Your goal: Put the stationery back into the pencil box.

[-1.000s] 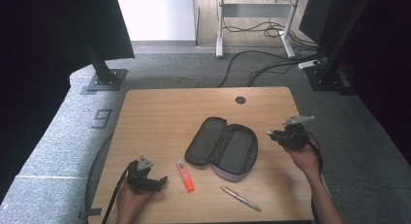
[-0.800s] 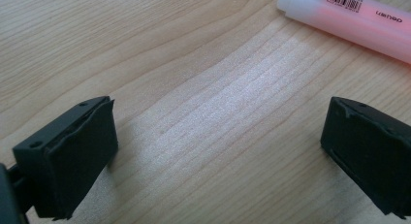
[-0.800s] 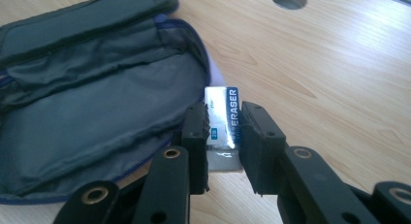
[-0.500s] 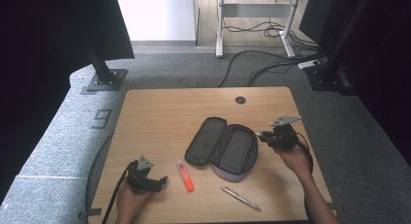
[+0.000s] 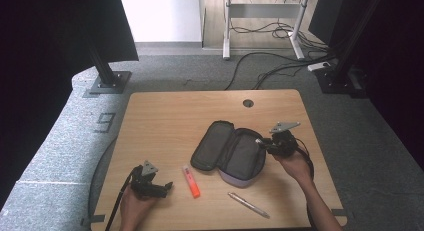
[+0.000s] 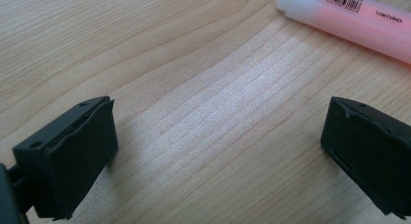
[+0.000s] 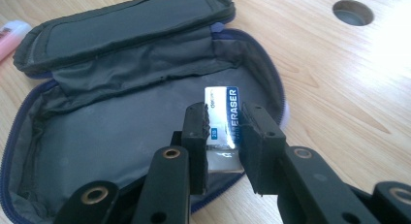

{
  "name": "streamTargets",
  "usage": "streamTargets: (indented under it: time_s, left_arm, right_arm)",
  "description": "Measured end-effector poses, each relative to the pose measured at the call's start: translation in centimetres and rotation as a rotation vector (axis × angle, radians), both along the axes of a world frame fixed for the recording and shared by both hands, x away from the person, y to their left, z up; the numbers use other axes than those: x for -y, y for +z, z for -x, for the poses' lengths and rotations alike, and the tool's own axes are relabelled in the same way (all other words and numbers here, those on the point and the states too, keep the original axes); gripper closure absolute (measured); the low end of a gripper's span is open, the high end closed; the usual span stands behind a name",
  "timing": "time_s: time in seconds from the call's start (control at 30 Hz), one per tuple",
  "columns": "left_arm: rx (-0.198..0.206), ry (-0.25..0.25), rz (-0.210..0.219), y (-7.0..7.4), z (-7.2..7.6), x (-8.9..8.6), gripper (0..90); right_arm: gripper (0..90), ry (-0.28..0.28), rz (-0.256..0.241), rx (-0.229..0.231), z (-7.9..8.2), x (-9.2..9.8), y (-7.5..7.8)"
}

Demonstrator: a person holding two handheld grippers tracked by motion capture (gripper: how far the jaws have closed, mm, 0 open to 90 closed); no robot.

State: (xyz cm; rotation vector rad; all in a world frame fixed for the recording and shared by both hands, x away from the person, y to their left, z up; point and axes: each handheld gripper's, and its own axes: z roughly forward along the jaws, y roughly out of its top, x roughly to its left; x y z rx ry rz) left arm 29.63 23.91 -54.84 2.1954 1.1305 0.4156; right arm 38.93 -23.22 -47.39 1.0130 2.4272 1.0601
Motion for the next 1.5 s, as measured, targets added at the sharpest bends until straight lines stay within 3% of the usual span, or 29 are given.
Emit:
streamTargets:
  time_s: [0.97,1.43,1.5]
  left_arm:
    - [0.000,0.000,0.000,0.0,0.0,0.0,0.0]
    - [0.000,0.000,0.000,0.0,0.0,0.0,0.0]
    - [0.000,0.000,0.000,0.0,0.0,0.0,0.0]
  right_arm:
    - [71.2,0.071,0.041,-0.027,-0.2,-3.8,-3.0]
    - [71.0,0.081,0.073,-0.053,-0.6,-4.6,-4.9]
    - [67.4,0.085,0.072,-0.056,-0.6,-4.7,-5.0]
